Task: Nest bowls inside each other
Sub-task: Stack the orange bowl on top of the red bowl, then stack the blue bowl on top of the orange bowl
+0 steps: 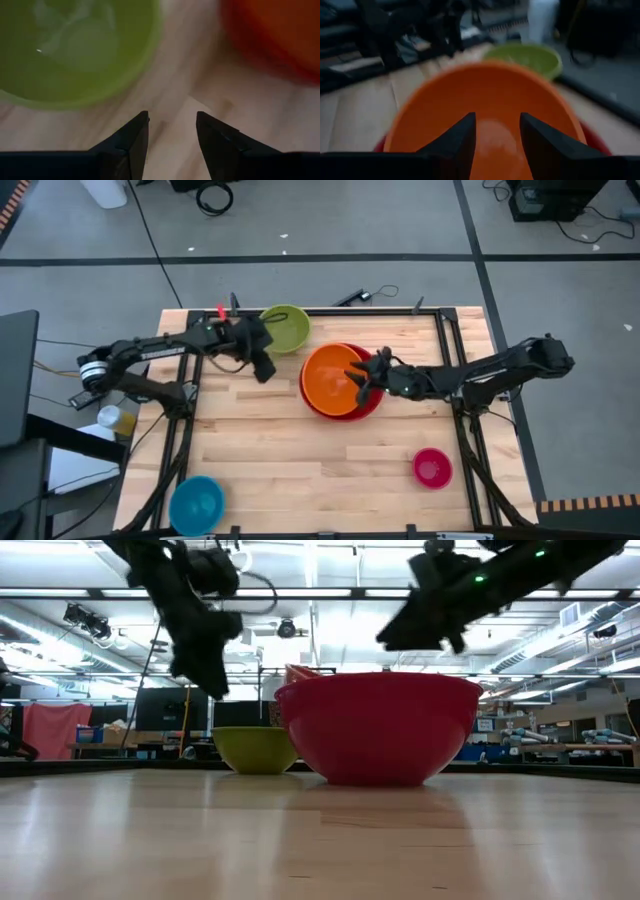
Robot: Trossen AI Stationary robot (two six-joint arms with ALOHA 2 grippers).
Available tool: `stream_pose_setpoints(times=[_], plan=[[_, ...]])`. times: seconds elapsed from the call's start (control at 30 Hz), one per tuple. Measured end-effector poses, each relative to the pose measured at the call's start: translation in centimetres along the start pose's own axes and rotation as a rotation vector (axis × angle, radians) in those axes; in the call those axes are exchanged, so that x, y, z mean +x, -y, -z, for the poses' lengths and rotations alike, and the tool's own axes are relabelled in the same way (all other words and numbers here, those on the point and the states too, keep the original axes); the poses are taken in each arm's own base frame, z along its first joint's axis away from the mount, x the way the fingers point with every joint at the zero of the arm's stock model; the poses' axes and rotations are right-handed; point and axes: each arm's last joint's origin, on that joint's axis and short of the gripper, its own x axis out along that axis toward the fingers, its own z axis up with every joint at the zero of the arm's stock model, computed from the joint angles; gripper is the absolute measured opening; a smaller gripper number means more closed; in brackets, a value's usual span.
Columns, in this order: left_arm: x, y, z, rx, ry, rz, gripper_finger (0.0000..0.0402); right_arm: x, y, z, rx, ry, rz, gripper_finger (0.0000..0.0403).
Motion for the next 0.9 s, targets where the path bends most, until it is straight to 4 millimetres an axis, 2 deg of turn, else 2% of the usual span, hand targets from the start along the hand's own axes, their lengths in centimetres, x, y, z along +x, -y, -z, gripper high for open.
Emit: stream_pose_setpoints(times=[0.13, 0.33, 0.4, 0.5, 0.6, 0.7, 0.9], plan=[[-2.7, 1.5, 1.2, 0.01, 0.024, 0.047, 0.0169, 3.1, 0.5, -1.3, -0.018, 0.109, -0.084, 0.016], [-5.8, 3.6, 3.4, 0.022, -0.003, 0.141, 0.0169, 10.0, 1.4, -4.1, 0.003, 0.127, -0.096, 0.016], [-6.4, 4.1, 4.5, 0.032, -0.058, 0.177, 0.0169, 11.7, 0.9, -4.5, -0.003, 0.1, -0.132, 0.016], [-7.1, 4.9, 5.9, 0.045, -0.148, 0.219, 0.0169, 13.4, 0.1, -3.9, -0.04, -0.048, -0.129, 0.016], [-7.5, 5.7, 7.1, 0.075, -0.234, 0.239, 0.0169, 14.0, -0.1, -2.7, -0.087, -0.213, -0.072, 0.016], [-7.8, 6.6, 7.9, 0.105, -0.283, 0.27, 0.0169, 13.9, -0.2, -1.9, -0.085, -0.293, -0.037, 0.016], [-8.4, 8.7, 8.8, 0.114, -0.302, 0.375, 0.0167, 11.1, -2.0, -4.7, -0.068, -0.187, -0.048, 0.016]])
